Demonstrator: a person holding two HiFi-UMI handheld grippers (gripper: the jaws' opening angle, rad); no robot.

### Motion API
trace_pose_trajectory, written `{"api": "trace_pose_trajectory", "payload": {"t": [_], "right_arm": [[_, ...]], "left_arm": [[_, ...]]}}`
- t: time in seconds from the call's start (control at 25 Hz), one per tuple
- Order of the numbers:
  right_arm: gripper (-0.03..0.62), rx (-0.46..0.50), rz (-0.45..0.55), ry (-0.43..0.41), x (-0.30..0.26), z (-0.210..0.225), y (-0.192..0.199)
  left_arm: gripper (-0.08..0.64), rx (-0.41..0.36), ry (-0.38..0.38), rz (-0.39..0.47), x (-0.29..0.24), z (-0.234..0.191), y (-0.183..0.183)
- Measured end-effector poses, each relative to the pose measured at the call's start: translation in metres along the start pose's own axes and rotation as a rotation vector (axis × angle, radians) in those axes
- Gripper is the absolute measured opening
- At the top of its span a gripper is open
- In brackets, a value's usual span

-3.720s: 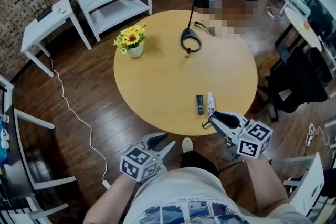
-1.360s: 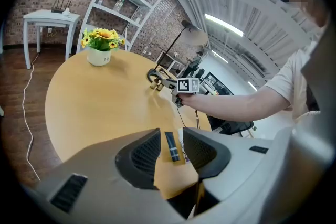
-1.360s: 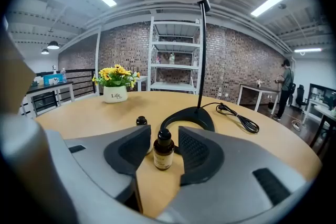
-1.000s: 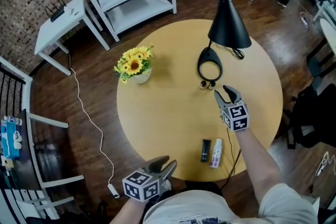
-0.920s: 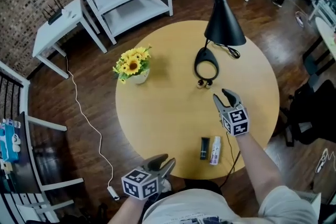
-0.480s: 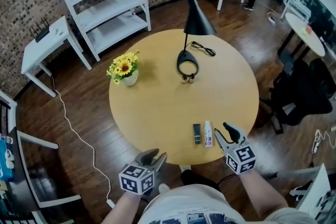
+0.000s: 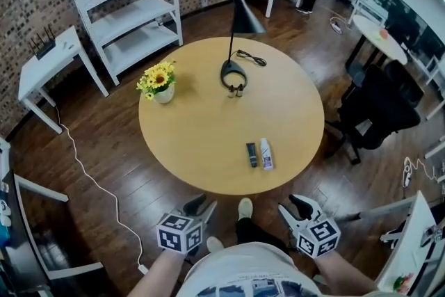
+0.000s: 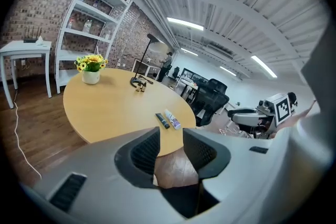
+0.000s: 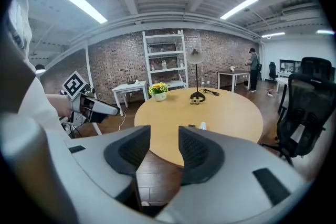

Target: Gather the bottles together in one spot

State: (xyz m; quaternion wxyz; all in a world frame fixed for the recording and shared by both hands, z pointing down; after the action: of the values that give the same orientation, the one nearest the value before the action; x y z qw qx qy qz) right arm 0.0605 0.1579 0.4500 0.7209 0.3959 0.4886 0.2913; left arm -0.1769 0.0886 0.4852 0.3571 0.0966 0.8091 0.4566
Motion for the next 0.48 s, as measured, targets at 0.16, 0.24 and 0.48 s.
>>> {"api": "trace_pose_trajectory", "payload": {"t": [0.16, 0.24, 0.48], "right_arm": [[0.195, 0.009, 0.007, 0.001, 0.010, -0.015, 0.004], [0.195, 0.004, 0.012, -0.001, 0.012, -0.017, 0.004], [0.195, 0.003, 0.007, -0.007, 0.016, -0.020, 0.008]], "left_arm": [[0.135, -0.005, -0.010, -0.008, 0.016, 0.009, 0.013], [0.135, -0.001, -0.014, -0.009, 0.020, 0.010, 0.017], [0.135, 0.009, -0.021, -0.010, 0.025, 0.013, 0.023]]}}
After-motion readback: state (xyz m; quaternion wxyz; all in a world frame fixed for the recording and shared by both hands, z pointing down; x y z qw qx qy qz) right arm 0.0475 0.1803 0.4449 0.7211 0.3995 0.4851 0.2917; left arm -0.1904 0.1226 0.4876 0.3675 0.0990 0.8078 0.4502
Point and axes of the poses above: the fingertips, and each gripper's own axes: x backward along the fingers, z to its right, y out of its underside, the point moved 3 cm from there along x, backward along the fingers, and after that the axes turned 7 degrees about -x, right-handed, at the moved point
